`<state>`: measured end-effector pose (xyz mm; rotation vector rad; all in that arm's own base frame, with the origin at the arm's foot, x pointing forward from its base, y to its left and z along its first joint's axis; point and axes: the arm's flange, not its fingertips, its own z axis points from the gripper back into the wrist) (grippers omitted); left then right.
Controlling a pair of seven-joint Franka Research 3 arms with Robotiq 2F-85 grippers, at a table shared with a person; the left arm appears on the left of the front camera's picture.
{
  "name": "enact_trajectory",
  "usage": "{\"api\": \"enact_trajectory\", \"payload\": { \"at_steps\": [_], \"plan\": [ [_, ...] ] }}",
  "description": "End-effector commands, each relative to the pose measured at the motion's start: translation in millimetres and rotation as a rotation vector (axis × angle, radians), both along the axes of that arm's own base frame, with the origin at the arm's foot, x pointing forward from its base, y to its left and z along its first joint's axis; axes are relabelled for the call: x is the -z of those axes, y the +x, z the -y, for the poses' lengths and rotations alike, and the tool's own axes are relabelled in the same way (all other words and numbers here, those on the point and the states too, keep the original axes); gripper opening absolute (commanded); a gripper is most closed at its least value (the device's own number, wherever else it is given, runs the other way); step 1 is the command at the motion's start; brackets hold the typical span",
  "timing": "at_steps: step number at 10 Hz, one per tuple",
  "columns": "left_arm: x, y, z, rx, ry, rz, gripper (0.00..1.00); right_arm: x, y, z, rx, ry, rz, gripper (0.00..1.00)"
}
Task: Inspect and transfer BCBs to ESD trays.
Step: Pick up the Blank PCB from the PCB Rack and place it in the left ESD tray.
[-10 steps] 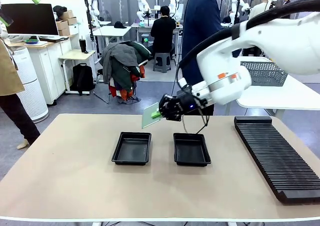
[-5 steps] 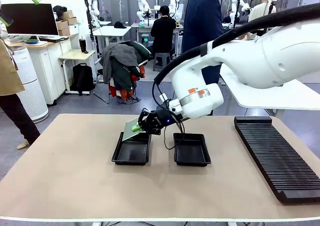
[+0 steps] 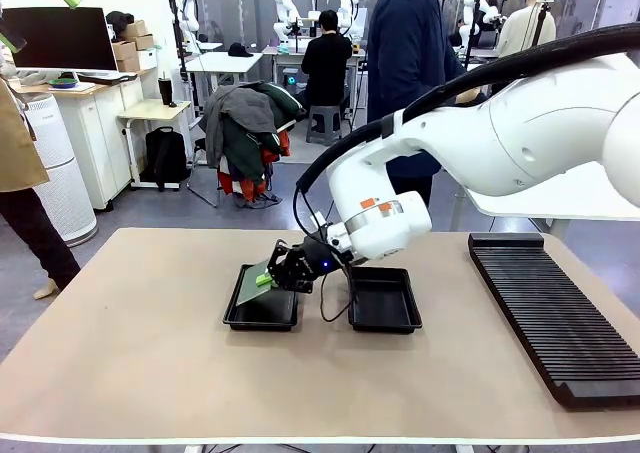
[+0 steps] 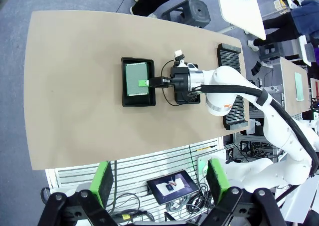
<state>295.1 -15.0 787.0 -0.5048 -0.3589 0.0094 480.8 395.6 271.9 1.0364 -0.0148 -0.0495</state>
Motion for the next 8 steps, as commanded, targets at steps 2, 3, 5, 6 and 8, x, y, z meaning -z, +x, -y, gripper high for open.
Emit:
{"api": "enact_trajectory", "payload": {
  "at_steps": [2,3,5,6,8],
  "plan": [
    [1.7,-0.1,-0.7,-0.004,-0.004,0.002,1.0,12.9,0.2,-10.0,0.02,-0.015,0.018,0.03],
    [1.7,-0.1,-0.7,-0.004,-0.004,0.002,1.0,16.1,-0.4,-11.4,0.028,-0.026,0.019,0.03],
    [1.7,-0.1,-0.7,-0.004,-0.004,0.002,1.0,23.0,-1.4,-13.9,0.028,-0.037,0.006,0.03],
    [1.7,-0.1,-0.7,-0.004,-0.004,0.002,1.0,25.3,-2.2,-14.6,0.028,-0.042,0.007,0.03],
    [1.7,-0.1,-0.7,-0.004,-0.004,0.002,1.0,19.1,-1.8,-7.5,0.009,-0.029,-0.011,0.03]
  ]
}}
